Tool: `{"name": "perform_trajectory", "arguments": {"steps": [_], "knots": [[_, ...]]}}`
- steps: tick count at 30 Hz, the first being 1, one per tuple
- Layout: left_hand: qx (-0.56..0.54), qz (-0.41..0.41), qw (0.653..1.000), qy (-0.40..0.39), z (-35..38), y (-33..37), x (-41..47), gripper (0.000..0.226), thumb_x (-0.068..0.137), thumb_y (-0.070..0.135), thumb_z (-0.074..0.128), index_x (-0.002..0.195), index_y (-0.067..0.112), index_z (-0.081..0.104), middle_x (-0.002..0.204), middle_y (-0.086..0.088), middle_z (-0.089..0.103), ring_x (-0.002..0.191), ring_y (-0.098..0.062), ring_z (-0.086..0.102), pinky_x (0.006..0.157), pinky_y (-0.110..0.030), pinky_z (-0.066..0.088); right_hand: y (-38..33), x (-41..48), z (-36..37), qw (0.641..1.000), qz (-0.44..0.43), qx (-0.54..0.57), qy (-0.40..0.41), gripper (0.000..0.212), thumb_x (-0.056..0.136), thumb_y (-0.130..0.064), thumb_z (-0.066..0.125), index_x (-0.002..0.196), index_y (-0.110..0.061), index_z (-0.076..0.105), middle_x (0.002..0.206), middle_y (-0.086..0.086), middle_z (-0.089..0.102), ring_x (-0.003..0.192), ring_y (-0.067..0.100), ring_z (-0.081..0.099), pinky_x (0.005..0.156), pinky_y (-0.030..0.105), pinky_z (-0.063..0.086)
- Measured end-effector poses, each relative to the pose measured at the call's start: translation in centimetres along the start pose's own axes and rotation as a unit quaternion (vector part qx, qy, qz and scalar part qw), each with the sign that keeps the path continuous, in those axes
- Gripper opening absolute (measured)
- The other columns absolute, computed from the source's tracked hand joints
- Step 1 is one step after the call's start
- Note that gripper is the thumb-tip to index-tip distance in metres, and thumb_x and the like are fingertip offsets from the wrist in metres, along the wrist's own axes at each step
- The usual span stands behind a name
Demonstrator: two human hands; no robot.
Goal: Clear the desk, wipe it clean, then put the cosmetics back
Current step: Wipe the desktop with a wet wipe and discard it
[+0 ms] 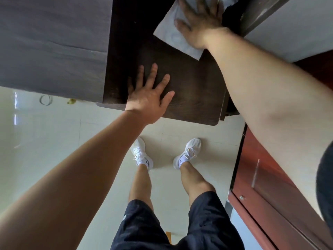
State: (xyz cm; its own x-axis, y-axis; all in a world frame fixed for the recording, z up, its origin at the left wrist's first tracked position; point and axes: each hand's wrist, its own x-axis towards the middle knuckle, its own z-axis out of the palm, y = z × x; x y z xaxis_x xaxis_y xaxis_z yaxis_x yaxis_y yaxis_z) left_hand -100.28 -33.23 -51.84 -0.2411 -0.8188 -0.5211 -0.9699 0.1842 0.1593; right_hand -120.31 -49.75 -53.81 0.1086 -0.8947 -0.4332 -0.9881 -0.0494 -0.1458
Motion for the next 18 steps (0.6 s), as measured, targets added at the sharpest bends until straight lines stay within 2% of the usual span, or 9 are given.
{"name": "perform_trajectory", "arguments": {"steps": [4, 9, 14, 18], "knots": [[-0.004, -0.005, 1.0, -0.017, -0.6, 0.6, 1.0, 0.06, 0.098, 0.063, 0.008, 0.154, 0.044, 0.0, 0.164, 0.003, -0.017, 0.149, -0.035, -0.02, 0.118, -0.062, -0.002, 0.9, -1.5, 0.5, 0.999, 0.036, 0.02, 0.02, 0.066, 0.099, -0.064, 0.015, 0.158, -0.04, -0.001, 0.168, 0.009, -0.009, 0.149, 0.048, -0.015, 0.12, 0.061, -0.008], [-0.006, -0.009, 0.999, -0.03, -0.9, 0.8, 1.2, 0.06, 0.099, 0.052, 0.022, 0.154, 0.044, -0.001, 0.164, 0.003, -0.019, 0.148, -0.037, -0.02, 0.117, -0.065, -0.003, 1.3, -10.7, 6.1, 0.998, 0.012, 0.037, 0.047, 0.059, 0.105, -0.055, 0.012, 0.159, -0.035, 0.0, 0.167, 0.014, -0.011, 0.151, 0.042, -0.016, 0.122, 0.055, -0.007], [0.017, 0.003, 0.998, -0.055, -2.0, 1.0, 1.3, 0.068, 0.096, 0.047, 0.033, 0.154, 0.042, 0.0, 0.164, 0.002, -0.018, 0.149, -0.037, -0.017, 0.116, -0.065, 0.007, 1.7, -21.0, 10.8, 0.996, 0.0, 0.041, 0.082, 0.053, 0.108, -0.04, 0.026, 0.16, -0.027, 0.02, 0.166, 0.018, 0.005, 0.152, 0.045, -0.001, 0.123, 0.056, 0.007], [-0.021, 0.002, 0.996, -0.092, -3.8, 0.6, 1.0, 0.071, 0.095, 0.04, 0.043, 0.156, 0.038, 0.007, 0.166, 0.005, -0.009, 0.151, -0.035, -0.008, 0.117, -0.058, 0.021, 0.7, -21.8, 10.3, 0.996, 0.028, 0.046, 0.074, 0.05, 0.107, -0.034, 0.034, 0.156, -0.025, 0.033, 0.164, 0.018, 0.019, 0.151, 0.045, 0.012, 0.122, 0.054, 0.014]]}}
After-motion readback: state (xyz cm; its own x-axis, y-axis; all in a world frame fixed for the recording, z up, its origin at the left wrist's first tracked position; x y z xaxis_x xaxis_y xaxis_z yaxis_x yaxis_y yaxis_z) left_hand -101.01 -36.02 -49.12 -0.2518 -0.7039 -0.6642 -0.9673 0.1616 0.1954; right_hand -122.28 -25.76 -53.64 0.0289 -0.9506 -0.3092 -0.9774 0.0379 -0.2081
